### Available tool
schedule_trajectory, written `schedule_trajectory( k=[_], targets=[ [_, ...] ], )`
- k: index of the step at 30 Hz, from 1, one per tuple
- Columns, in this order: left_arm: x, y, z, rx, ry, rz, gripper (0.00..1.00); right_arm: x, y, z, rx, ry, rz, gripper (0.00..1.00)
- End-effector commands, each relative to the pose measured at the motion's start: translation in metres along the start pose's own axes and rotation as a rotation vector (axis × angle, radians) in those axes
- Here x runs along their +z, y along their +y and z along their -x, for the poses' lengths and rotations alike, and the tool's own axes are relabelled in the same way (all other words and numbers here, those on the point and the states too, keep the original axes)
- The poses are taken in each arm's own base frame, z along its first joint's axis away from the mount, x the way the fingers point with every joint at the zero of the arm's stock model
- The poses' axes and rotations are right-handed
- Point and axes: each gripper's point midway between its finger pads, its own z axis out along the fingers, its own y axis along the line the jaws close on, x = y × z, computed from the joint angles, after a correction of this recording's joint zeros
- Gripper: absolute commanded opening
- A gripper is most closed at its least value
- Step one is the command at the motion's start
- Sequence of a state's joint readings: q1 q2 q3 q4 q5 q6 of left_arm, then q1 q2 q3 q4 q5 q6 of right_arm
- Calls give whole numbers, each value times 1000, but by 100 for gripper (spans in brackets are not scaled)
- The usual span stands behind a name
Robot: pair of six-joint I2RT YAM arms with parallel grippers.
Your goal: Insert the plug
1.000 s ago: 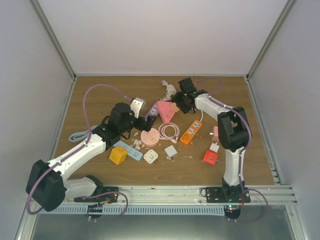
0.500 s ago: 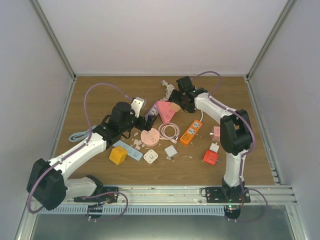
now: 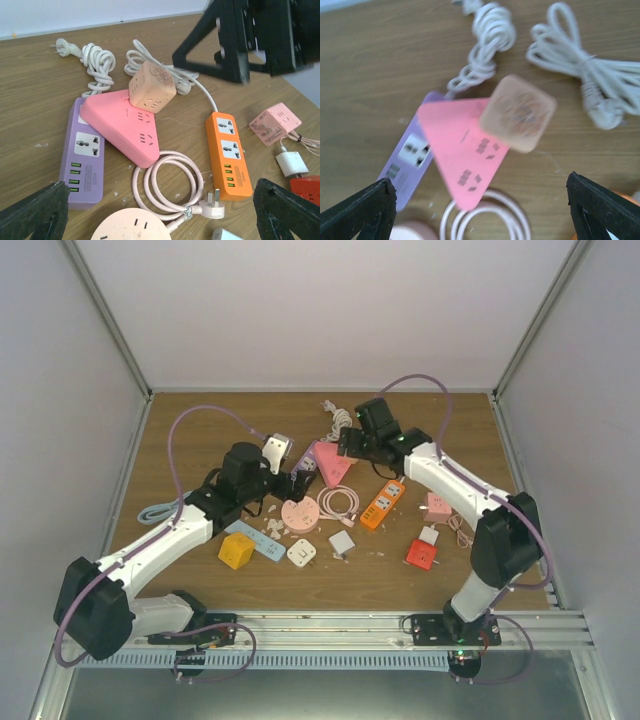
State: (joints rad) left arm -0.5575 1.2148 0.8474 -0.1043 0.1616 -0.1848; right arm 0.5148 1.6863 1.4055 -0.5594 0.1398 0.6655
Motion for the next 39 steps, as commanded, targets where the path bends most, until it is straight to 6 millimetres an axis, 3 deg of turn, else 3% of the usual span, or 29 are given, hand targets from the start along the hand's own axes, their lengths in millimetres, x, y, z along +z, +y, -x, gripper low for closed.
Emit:
schedule_trajectory(
  k=[1, 9, 13, 21, 26, 30, 39],
  targets=[
    [-16, -1, 34, -50, -133, -16, 99, -16, 20, -35, -165, 30, -5, 92],
    [-74, 28, 73, -177, -344, 141, 99, -37, 51, -114, -335, 94, 104, 91],
    [-105, 48, 84, -224, -444, 240, 99, -45, 84, -163, -473, 180, 227, 87],
    [-121, 54, 85, -215, -432, 274, 99, -45, 118, -239, -643, 318, 297, 78],
    [-122, 55, 80, -207, -429, 276, 99, -35, 107, -273, -763, 409, 218, 76],
    [-120, 59, 78, -211, -426, 285, 99, -30, 96, -287, -813, 444, 171, 79],
    [-115, 65, 69, -222, -405, 290, 99, -19, 91, -313, -949, 509, 233, 82]
  ],
)
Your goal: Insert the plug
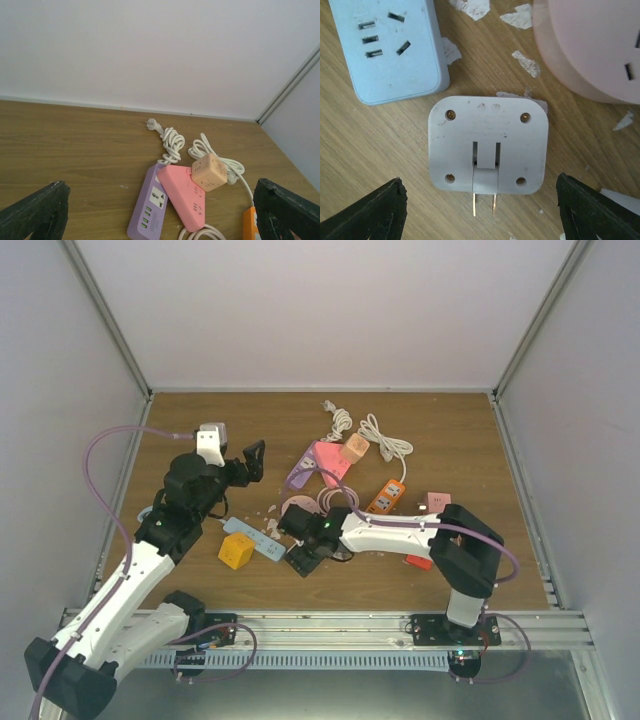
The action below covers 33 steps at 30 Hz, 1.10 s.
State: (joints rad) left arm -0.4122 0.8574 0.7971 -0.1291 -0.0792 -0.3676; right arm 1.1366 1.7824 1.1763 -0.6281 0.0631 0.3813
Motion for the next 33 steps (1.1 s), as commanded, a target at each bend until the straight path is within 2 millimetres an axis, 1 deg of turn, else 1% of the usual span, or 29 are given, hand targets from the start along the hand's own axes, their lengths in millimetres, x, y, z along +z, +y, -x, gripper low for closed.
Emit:
schedule_trajectory(
  k=[1, 3, 8, 12, 16, 18, 19, 20, 21, 23, 25, 28, 29, 31, 32, 33],
  targets=[
    [0, 4, 3, -10, -26, 4, 99, 20, 4, -12, -97, 54, -3, 82],
    [0, 5, 3, -7, -24, 6, 99, 24, 2, -12, -99, 60, -17, 82],
    [0, 9, 1, -9, -18, 16, 99, 30, 5, -13, -107, 60, -3, 81],
    [1, 11, -2, -17, -11, 17, 99, 37, 1, -14, -105, 64, -25, 81],
    [3, 12, -2, -23, -5, 14, 99, 45, -1, -11, -89, 61, -47, 81],
    [2, 12, -2, -26, -4, 14, 99, 46, -4, -9, -67, 51, -66, 78],
    [2, 13, -1, -27, -5, 15, 99, 45, -8, -7, -52, 42, -88, 74],
    [2, 13, -2, -27, -2, 15, 99, 43, -13, -5, -26, 31, -117, 67],
    [1, 13, -2, -28, -1, 13, 99, 40, -19, -1, -3, 12, -152, 62],
    [2, 12, -6, -29, 6, 7, 99, 29, -25, 8, 29, -37, -186, 57],
    [5, 11, -10, -25, 19, -3, 99, 12, -28, 22, 53, -117, -199, 56],
    [11, 12, -16, -23, 62, 2, 99, -24, -35, 48, 84, -283, -217, 56],
    [14, 12, -18, -23, 79, 5, 99, -36, -40, 54, 99, -336, -235, 56],
    [19, 0, -25, -12, 134, -58, 99, -58, -56, 65, 139, -446, -289, 56],
    [23, -8, -32, 1, 172, -106, 99, -73, -64, 69, 162, -512, -307, 56],
    [27, -14, -41, 11, 217, -149, 99, -82, -71, 72, 177, -569, -317, 56]
  ],
)
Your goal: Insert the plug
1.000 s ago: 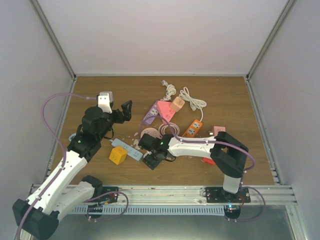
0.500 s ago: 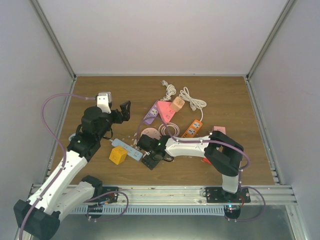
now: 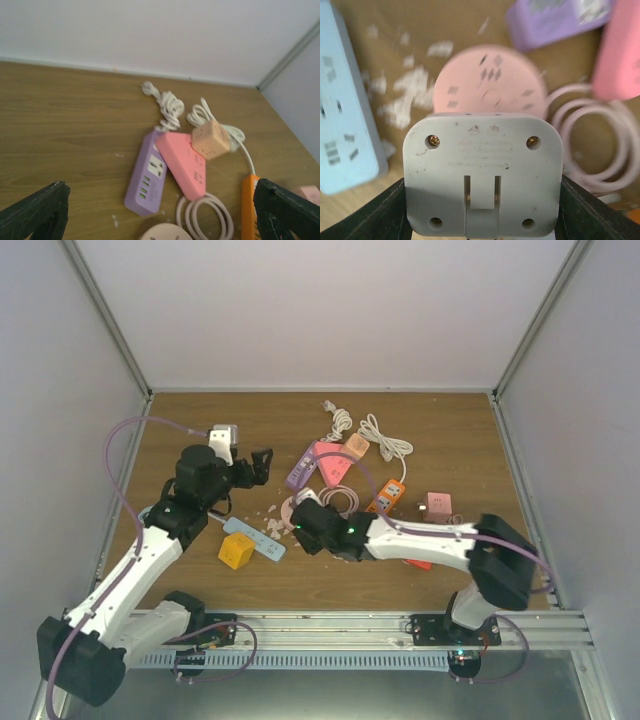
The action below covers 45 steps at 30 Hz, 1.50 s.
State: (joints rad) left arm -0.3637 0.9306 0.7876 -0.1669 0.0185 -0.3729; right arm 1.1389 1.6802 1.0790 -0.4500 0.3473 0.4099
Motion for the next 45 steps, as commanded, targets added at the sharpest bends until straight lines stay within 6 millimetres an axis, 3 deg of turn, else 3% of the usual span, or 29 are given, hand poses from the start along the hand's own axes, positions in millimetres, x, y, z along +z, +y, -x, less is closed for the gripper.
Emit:
schedule_trajectory(
  k=[1, 6, 16, 20, 28, 38, 45],
  targets=[
    [16, -31, -17, 41, 138, -184, 99, -43, -47, 57, 150, -346, -115, 56],
    [32, -68, -61, 1, 370, -443, 99, -72, -79, 73, 199, -547, -44, 57],
    [11, -122, -57, -149, 496, -810, 95, -113, -76, 92, 2, -721, 42, 52],
    [7, -125, -58, -169, 512, -845, 90, -117, -70, 101, -74, -731, 44, 52],
    [14, -122, -73, -206, 612, -829, 64, -113, -62, 117, -203, -693, 30, 52],
    [23, -118, -86, -202, 666, -818, 38, -97, -52, 116, -321, -602, 26, 52],
    [25, -114, -97, -166, 688, -818, 21, -90, -46, 113, -308, -561, 66, 55]
  ],
)
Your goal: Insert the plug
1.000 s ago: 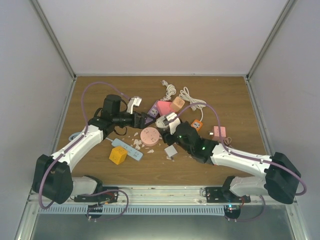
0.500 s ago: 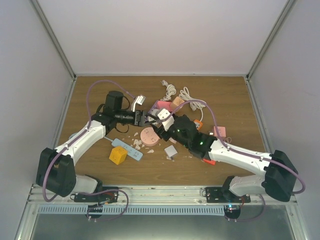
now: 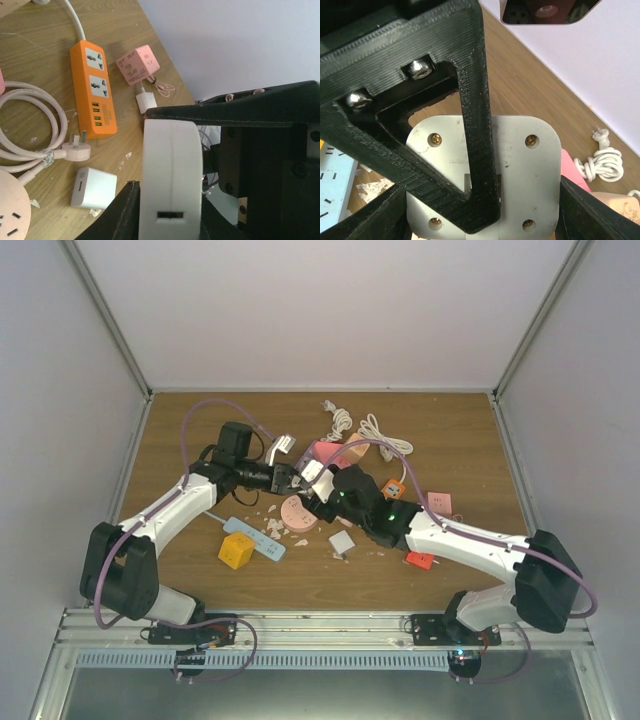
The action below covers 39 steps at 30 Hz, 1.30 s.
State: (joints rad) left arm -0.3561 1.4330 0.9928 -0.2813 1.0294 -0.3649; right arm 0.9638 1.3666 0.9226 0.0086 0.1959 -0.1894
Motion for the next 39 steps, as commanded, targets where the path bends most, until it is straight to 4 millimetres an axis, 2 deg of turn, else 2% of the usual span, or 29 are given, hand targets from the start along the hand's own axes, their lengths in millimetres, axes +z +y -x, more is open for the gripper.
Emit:
schedule_trajectory(
  k=[1, 2, 3, 5, 6, 7, 9, 11, 15, 18, 21, 25, 30, 35, 39],
  targets=[
    [-2, -5, 2, 61, 7, -14, 16, 1, 6, 8, 18, 4, 44, 56],
    [-2, -6, 2, 71, 6, -15, 6, 2, 8, 7, 30, 14, 57, 58],
    [-2, -7, 3, 80, 2, -14, 1, 3, 8, 6, 45, 22, 63, 60],
    [-3, -6, 7, 98, -23, 9, 0, 2, 8, 4, 77, 29, 74, 68],
    [-4, -5, 9, 108, -38, 24, 0, 1, 9, 3, 94, 30, 86, 73],
    [-5, -4, 10, 116, -52, 38, 0, -1, 9, 3, 108, 27, 101, 84],
    [-8, -4, 15, 138, -77, 59, 0, -7, 4, 6, 157, 8, 115, 93],
    [-10, -4, 18, 155, -93, 73, 0, -17, 1, 12, 202, -26, 163, 96],
    [-11, -4, 20, 175, -107, 79, 0, -40, -15, 26, 357, -120, 259, 96],
    [-10, -7, 21, 185, -105, 64, 0, -55, -30, 35, 492, -193, 325, 95],
    [-11, -15, 20, 199, -103, 29, 0, -58, -51, 33, 671, -224, 371, 90],
    [-14, -30, 18, 222, -97, -30, 0, -67, -43, 42, 788, -276, 558, 83],
    [-18, -53, 12, 248, -85, -118, 0, -66, -39, 54, 852, -298, 654, 75],
    [-23, -75, 5, 277, -76, -192, 0, -54, -36, 56, 909, -267, 716, 59],
    [-26, -87, 1, 295, -74, -222, 0, -58, -31, 64, 913, -302, 791, 42]
  ],
)
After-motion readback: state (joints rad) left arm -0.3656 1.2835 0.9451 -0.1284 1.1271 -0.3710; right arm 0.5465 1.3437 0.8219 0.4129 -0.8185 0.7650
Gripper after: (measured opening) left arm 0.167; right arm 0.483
